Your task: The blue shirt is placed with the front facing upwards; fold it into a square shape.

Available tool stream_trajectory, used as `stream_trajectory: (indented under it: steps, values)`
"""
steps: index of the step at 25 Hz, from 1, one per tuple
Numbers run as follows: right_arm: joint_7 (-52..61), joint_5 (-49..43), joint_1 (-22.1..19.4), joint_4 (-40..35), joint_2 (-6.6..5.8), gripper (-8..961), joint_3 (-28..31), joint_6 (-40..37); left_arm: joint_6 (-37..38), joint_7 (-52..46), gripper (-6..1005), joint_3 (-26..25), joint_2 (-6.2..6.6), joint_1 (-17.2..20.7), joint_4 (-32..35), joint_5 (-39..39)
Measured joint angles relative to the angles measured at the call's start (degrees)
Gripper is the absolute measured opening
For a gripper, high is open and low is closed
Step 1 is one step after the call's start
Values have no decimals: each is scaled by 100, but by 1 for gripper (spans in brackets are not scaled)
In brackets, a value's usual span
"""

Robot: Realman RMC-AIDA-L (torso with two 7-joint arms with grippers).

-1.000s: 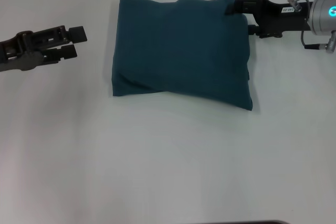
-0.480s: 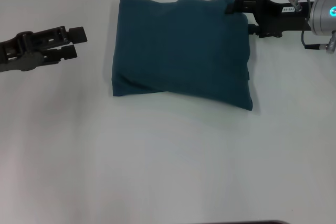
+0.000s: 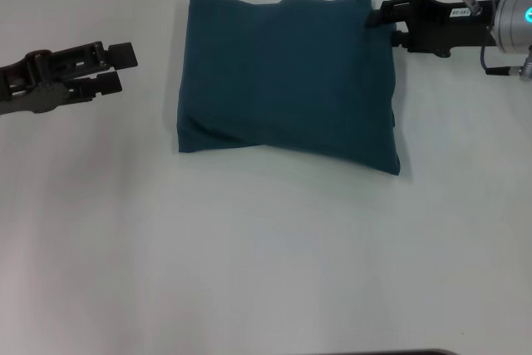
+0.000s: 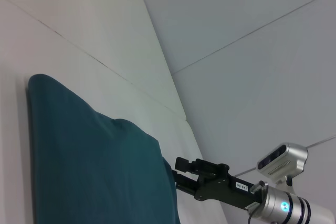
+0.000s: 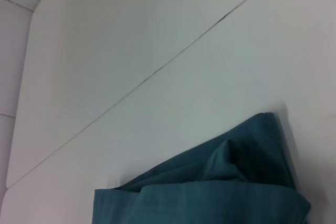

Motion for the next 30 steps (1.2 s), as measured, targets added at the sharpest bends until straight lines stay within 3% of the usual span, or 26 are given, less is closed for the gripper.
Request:
stream_trajectory:
  steps: [6, 18, 24, 30]
  values:
    - [21, -10, 18, 0, 0, 485, -4, 4, 9, -6, 936, -4, 0, -11, 0, 0]
    - [50, -91, 45, -5, -9, 42, -57, 0, 6, -17, 937, -1, 9, -9, 0, 0]
    - [55, -92, 41, -54, -17, 36, -70, -103, 0, -10, 937, -6, 13, 6, 0, 0]
    - [125, -86, 39, -439, -190, 32, -68, -534, 22, -10, 936, -13, 24, 15, 0, 0]
